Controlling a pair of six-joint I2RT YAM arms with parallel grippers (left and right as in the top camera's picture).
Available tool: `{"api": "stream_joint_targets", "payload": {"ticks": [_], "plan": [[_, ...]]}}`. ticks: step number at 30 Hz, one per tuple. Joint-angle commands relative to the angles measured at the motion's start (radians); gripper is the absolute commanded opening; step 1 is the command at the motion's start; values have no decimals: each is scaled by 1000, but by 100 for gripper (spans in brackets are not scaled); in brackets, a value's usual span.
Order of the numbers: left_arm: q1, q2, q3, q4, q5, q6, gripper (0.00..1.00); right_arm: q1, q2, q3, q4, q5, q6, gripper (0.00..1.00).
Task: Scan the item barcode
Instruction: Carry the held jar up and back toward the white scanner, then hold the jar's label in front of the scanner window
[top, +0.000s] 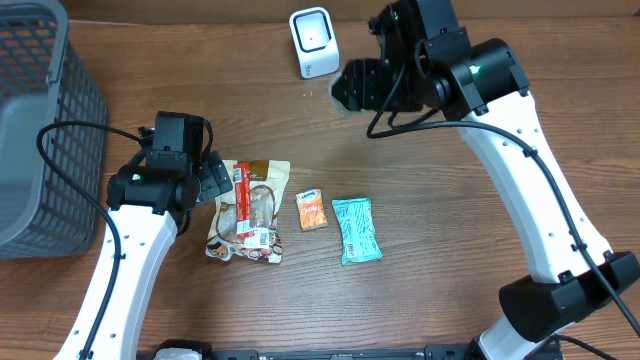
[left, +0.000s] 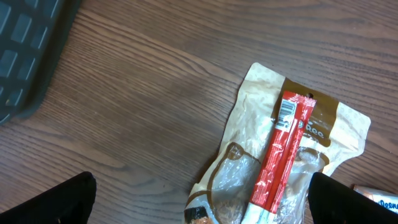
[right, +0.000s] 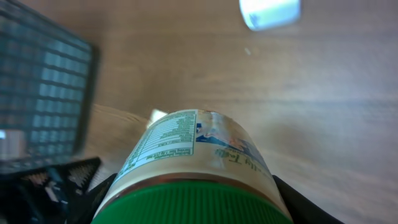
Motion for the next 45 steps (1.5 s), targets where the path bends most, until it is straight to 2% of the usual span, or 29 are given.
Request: {"api": "stream_joint_targets", "payload": {"ticks": [1,16,25,29,34,40,45], "plan": [[0,-4,16,1,-13,4,99,-2,-16,31,47,-71,-10,4],[0,-4,16,1,-13,4,99,-3,-16,31,241,-72,-10,4],[0,-4,16,1,-13,4,99,-2,7,31,452,-48,-10,4],[0,-4,16,1,-13,4,99,-2,56,31,523,36,-11,4],[0,-4,16,1,-13,4,99,-2,153,31,642,69,-101,4],[0,-4,16,1,-13,4,100,-2,307,30,874,82,-109,4],[0,-4,16,1,-13,4,99,-2,418,30,1032,204,-108,4]]}}
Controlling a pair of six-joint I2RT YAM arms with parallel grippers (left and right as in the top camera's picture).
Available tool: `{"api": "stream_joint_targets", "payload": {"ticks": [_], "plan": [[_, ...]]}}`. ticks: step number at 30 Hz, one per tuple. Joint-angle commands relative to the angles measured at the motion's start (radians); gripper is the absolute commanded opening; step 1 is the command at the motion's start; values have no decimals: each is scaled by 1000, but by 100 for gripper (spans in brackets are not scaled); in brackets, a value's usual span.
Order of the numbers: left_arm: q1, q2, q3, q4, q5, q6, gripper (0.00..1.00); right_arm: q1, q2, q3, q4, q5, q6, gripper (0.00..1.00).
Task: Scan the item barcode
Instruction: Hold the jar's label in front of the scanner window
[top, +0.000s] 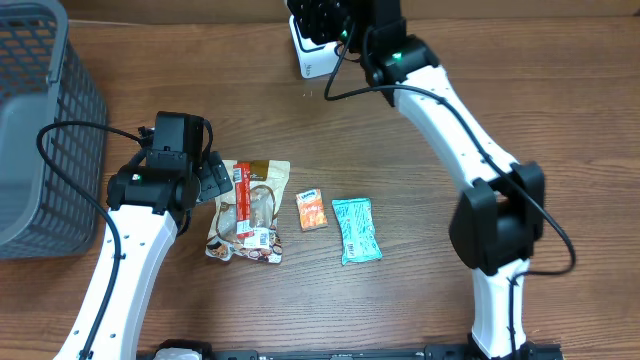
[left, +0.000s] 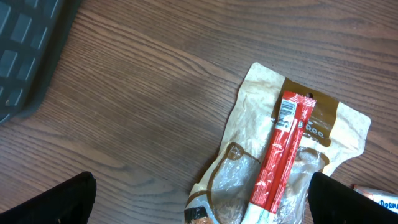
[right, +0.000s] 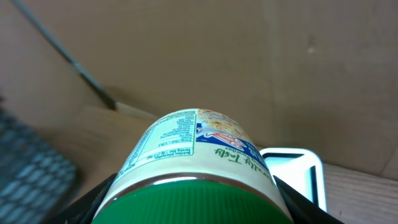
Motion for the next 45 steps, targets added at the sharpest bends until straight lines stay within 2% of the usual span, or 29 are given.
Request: {"api": "stream_joint_targets", "payload": {"ticks": [1,12,20,23,29,40,45], "plan": [[0,-4,16,0,-13,4,99,-2,53,28,89,113,-15,4],[0,-4,16,0,-13,4,100,-2,274,28,449,223,-6,4],[0,-4,16,1,-13,4,100,-4,380,28,586,223,17,4],[0,-4,16,1,-13,4,100,-4,408,28,636,223,79,4],[0,-4,16,0,-13,4,100,-6,420,28,654,311,118,4],[0,-4,16,1,-13,4,100,-10,420,28,715,264,222,4],[0,-4,16,0,-13,4,100,-10,420,28,700,264,223,4]]}}
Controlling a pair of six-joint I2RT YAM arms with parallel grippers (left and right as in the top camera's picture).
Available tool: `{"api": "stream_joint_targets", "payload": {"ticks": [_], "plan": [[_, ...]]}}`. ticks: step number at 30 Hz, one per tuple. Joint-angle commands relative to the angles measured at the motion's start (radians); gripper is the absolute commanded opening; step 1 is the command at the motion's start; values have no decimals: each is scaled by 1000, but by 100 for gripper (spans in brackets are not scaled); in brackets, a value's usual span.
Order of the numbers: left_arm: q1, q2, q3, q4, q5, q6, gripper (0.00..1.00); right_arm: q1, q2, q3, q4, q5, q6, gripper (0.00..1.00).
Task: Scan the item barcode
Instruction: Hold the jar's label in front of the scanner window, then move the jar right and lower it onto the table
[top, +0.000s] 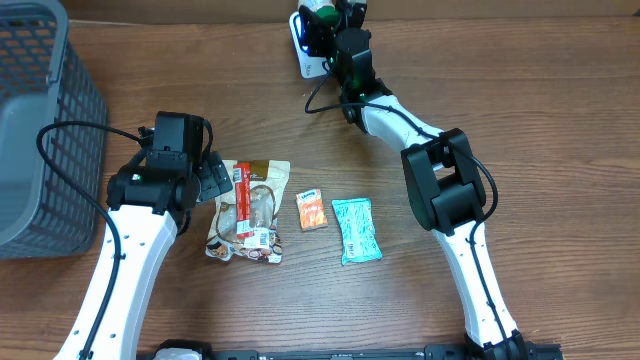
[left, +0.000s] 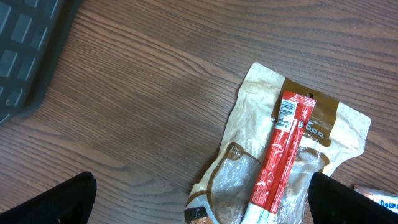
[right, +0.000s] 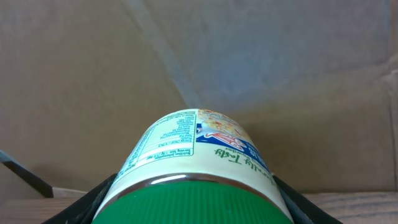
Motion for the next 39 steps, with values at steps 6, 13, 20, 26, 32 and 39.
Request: {"api": "stream_joint_targets", "payload": {"ticks": [6,13,20,26,32,39], "plan": [[0,-4,16,1,-13,4,100,-5,-12,28,7,0,22,4],[0,-4,16,1,-13,4,100,-5,-12,28,-20,0,22,4],[0,-4,16,1,-13,4,100,-5,-28,29,-26,-1,20,4],[0,-4,16,1,-13,4,100,-5,-167,29,-124,-3,-3,4],[0,-4,16,1,-13,4,100,-5,-374,29,-393,-35,-84,4],[0,-4,16,1,-13,4,99,-31,-607,29,-933,-34,-83,4]]}}
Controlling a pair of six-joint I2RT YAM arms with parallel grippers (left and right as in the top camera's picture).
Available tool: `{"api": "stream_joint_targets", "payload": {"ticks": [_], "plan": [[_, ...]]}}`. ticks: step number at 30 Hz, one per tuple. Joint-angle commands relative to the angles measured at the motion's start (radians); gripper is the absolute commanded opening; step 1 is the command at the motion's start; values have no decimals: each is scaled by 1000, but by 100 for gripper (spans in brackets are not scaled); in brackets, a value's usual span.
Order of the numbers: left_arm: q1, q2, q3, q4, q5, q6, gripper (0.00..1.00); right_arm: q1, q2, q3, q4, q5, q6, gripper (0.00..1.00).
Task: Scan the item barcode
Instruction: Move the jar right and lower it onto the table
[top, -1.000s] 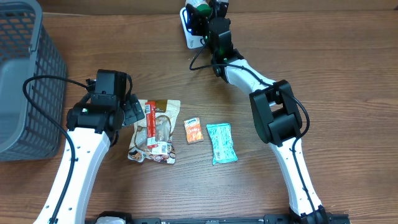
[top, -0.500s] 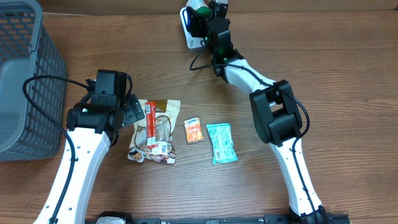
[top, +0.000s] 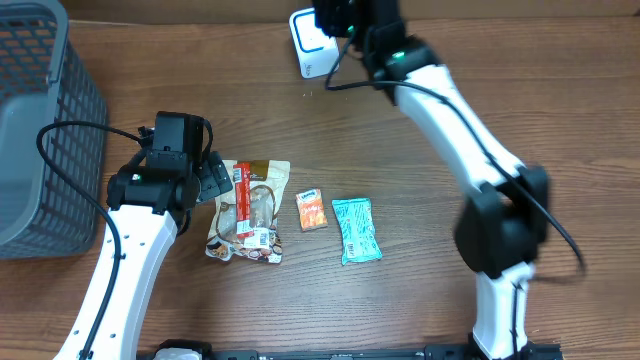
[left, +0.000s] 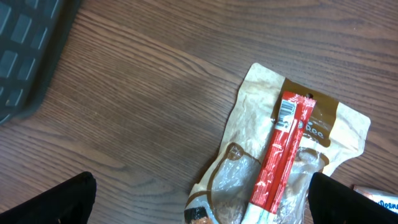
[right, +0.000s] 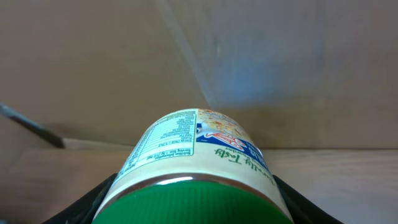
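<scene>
My right gripper (right: 193, 208) is shut on a jar (right: 198, 146) with a green lid and a pale printed label. In the overhead view that gripper (top: 348, 20) hangs at the table's far edge, just right of the white barcode scanner (top: 312, 42), and the jar is hidden under it. The right wrist view looks past the jar at a brown cardboard wall. My left gripper (left: 202, 211) stands open low over the table's left side, nothing between its fingers.
A brown snack pouch (top: 250, 210) with a red stick pack (top: 241, 198) on it lies beside the left gripper. To its right lie a small orange packet (top: 312, 210) and a teal packet (top: 357, 230). A grey mesh basket (top: 40, 120) stands at the far left.
The right arm has changed posture, and its gripper, still holding the jar, sits slightly further right beside the scanner. A pale strip now shows below the cardboard wall. The left arm has not moved.
The right gripper first held the jar over the table, right of and nearer than the scanner. Then it was at the far edge with the scanner in its view. Afterwards it faced only the cardboard wall above the scanner, and it remains there. The left gripper stayed open throughout.
</scene>
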Motion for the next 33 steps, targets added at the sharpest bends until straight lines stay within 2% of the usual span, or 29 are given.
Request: {"api": "stream_joint_targets", "payload": {"ticks": [1,6,9,14,17,24,33], "plan": [[0,-4,16,0,-13,4,100,-32,-130,25,-171,0,-16,4],[0,-4,16,0,-13,4,99,-106,-205,25,-605,0,64,4],[0,-4,16,0,-13,4,100,-173,-200,23,-842,5,66,4],[0,-4,16,1,-13,4,99,-305,-188,-80,-1063,12,66,4],[0,-4,16,0,-13,4,100,-399,-188,-222,-1059,11,66,4],[0,-4,16,0,-13,4,99,-575,-188,-544,-870,7,66,4],[0,-4,16,0,-13,4,100,-716,-188,-741,-695,7,66,4]]}}
